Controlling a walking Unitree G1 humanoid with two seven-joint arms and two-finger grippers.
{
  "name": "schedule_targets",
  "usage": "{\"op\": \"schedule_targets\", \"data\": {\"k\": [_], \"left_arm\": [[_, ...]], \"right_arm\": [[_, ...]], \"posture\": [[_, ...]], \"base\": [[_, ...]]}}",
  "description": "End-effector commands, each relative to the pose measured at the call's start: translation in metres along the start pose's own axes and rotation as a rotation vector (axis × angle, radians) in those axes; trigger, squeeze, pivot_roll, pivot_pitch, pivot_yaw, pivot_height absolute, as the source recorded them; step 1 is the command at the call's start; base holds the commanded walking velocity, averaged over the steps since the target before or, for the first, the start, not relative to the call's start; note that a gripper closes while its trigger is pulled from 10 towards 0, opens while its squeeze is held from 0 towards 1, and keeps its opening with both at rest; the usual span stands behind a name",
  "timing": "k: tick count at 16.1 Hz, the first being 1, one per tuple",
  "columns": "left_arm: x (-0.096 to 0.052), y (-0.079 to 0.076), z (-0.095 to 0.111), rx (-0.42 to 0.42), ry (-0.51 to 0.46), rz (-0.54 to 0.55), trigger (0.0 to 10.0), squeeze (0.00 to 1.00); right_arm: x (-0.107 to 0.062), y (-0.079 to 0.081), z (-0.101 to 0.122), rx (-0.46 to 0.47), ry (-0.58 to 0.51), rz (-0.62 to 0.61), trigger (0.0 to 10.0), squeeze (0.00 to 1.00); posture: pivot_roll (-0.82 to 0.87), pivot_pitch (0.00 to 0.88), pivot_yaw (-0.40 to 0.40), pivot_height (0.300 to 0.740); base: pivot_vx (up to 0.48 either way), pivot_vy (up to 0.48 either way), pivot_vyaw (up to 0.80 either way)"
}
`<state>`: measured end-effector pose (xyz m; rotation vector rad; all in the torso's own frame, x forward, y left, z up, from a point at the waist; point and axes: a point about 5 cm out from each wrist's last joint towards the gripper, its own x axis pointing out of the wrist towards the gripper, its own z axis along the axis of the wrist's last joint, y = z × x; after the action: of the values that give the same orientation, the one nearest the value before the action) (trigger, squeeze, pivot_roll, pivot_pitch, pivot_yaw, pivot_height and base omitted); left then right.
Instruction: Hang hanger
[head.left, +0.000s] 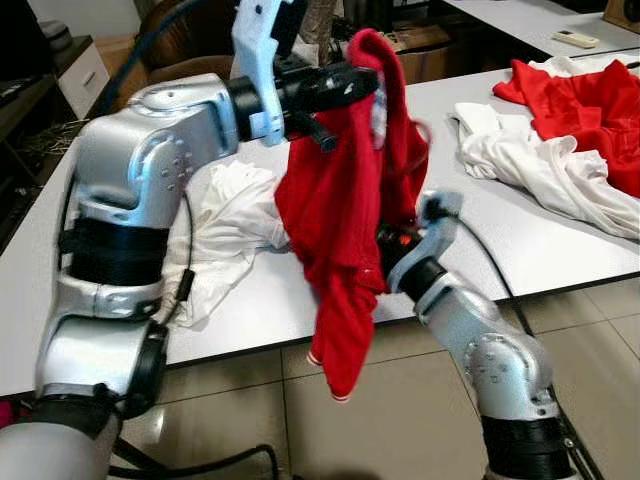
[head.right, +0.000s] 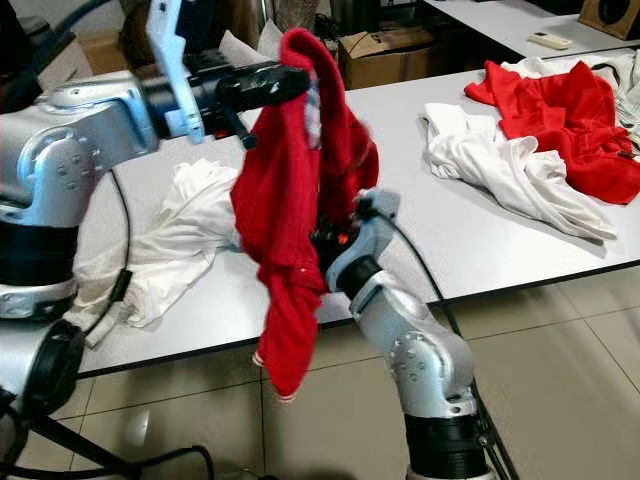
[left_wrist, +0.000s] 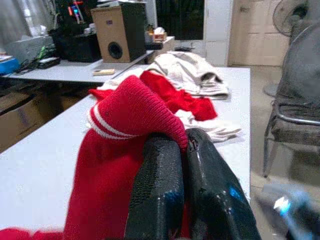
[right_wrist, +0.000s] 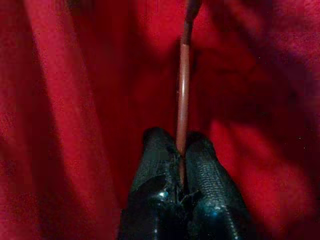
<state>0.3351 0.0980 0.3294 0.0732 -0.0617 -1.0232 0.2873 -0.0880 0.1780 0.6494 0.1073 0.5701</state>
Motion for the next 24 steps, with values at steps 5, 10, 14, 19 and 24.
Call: {"op": "schedule_targets", "data": {"k": [5,10,14,19,24], "left_arm": [[-0.022,-0.018,-0.031,0.029,0.252,-0.052,0.0,0.00],[-0.019,-0.032,-0.015,0.011,0.223,-0.100,0.0,0.00],[-0.014,-0.042,-0.038,-0.007,0.334,-0.119,0.0,0.00],[-0.013,-0.038,-0.031,-0.102,0.227,-0.108,10.0,1.00],[-0.030,-0.036,-0.023,-0.137,0.216,-0.181,10.0,1.00]], "right_arm": [[-0.012,-0.013,-0.004,-0.144,0.104,-0.117,10.0,0.00],[-0.001,-0.008,0.000,-0.138,0.081,-0.108,10.0,0.00],[0.007,-0.004,0.013,-0.093,-0.010,-0.083,10.0,0.00],[0.008,0.011,0.027,0.011,-0.144,-0.002,10.0,0.00],[0.004,-0.003,0.023,-0.019,-0.143,-0.063,10.0,0.00]], "posture": [[-0.06,0.000,0.122,0.740],[-0.04,0.000,0.096,0.740],[-0.04,0.000,0.100,0.740],[-0.03,0.000,0.105,0.740],[-0.04,0.000,0.108,0.740]], "base": [[0.000,0.000,0.00],[0.000,0.000,0.00],[0.000,0.000,0.00],[0.000,0.000,0.00],[0.000,0.000,0.00]]}}
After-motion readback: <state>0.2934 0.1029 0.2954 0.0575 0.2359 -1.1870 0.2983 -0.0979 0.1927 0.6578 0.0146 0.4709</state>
